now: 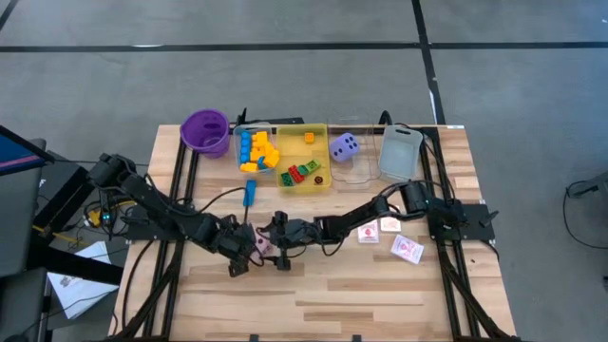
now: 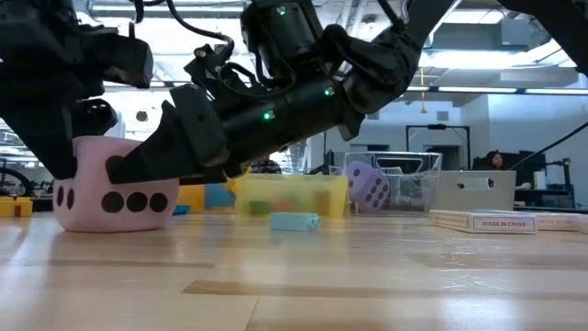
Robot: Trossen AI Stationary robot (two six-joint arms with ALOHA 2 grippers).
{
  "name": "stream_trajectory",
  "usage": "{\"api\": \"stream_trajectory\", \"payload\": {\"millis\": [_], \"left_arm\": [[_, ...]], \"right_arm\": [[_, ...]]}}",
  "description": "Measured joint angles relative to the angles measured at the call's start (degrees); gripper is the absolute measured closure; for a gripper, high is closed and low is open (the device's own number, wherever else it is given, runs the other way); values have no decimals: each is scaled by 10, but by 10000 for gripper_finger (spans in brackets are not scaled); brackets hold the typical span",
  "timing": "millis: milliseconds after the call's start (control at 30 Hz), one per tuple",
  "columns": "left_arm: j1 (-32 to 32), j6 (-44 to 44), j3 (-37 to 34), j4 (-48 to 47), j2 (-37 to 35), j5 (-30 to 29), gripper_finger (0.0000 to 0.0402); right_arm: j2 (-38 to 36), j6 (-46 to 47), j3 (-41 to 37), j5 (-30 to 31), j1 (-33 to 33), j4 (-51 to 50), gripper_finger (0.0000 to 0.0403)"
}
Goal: Pick & Place Toys
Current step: Put the pink dice into the right transparent bin
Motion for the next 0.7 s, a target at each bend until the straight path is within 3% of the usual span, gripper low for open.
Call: {"api": "stream_trajectory", "payload": {"millis": [300, 400, 600, 700], "left_arm": [[0, 3, 0, 11, 0, 5, 105], [0, 43, 0, 19, 0, 10, 105], [17, 77, 0, 2, 0, -3, 105], [33, 82, -7, 17, -2, 26, 105]], "right_arm": [[0, -6, 0, -2, 3, 0, 3], [0, -7, 0, -1, 3, 0, 3], [0, 51, -1, 4, 3, 3, 3], [0, 65, -1, 5, 2, 3, 3]]}}
